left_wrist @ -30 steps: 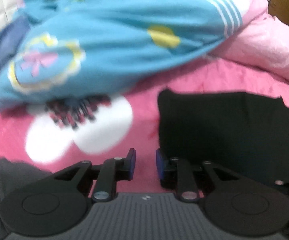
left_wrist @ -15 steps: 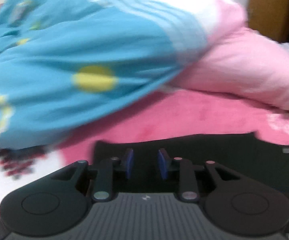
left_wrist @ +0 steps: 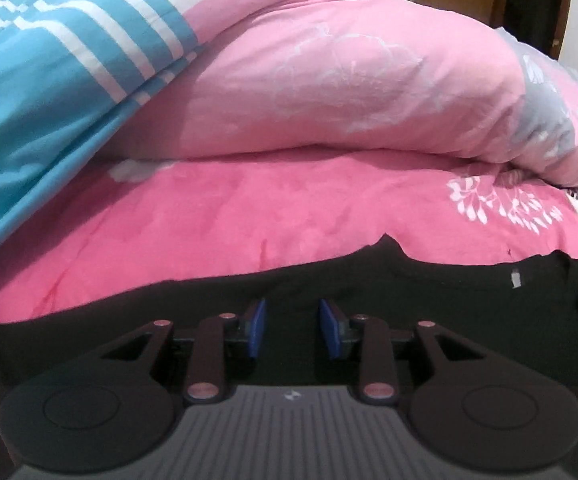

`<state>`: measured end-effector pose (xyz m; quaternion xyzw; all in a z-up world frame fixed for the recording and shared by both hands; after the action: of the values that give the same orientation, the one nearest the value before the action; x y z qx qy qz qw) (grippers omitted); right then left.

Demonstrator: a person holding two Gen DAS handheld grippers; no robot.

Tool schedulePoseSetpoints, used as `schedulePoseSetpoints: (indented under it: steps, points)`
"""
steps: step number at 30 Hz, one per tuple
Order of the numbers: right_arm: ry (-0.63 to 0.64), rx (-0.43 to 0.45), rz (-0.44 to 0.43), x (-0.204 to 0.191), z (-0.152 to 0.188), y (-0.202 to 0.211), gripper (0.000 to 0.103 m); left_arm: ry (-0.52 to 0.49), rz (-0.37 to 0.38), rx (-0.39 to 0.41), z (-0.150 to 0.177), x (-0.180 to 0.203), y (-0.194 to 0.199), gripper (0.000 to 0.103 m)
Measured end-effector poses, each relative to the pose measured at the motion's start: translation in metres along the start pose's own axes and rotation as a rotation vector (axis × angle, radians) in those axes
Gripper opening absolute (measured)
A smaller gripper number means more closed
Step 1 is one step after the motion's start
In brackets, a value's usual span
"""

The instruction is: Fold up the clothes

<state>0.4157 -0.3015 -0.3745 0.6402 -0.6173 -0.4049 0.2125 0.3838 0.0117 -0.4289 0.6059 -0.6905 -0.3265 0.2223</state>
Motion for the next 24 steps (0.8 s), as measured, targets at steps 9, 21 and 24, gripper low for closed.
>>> schedulePoseSetpoints:
  steps: [9,21,24]
  points:
    - [0.042,-0.077,-0.088,0.023,-0.017,-0.027,0.005,-0.030,-0.069,0.003,-0.008,0.014,-0.001,0.035]
    - [0.094,-0.139,-0.210,0.016,-0.029,-0.022,0.007,-0.050,-0.083,0.019,-0.025,0.031,-0.013,0.036]
    - [0.086,-0.126,-0.199,0.013,-0.030,-0.025,0.004,-0.035,-0.105,0.025,-0.026,0.028,-0.022,0.039]
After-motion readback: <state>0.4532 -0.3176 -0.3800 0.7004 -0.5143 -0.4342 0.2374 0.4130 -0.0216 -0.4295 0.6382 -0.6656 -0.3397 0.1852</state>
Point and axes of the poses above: each gripper's, at about its wrist camera, not at the fingertips, and y roughly against the way its jaws point, x to its right, z to its underside, the point moved 4 cm from there along -y, roughly the way its jaws point, and after that the axes turned 10 degrees about -y, right-handed, at the moved point
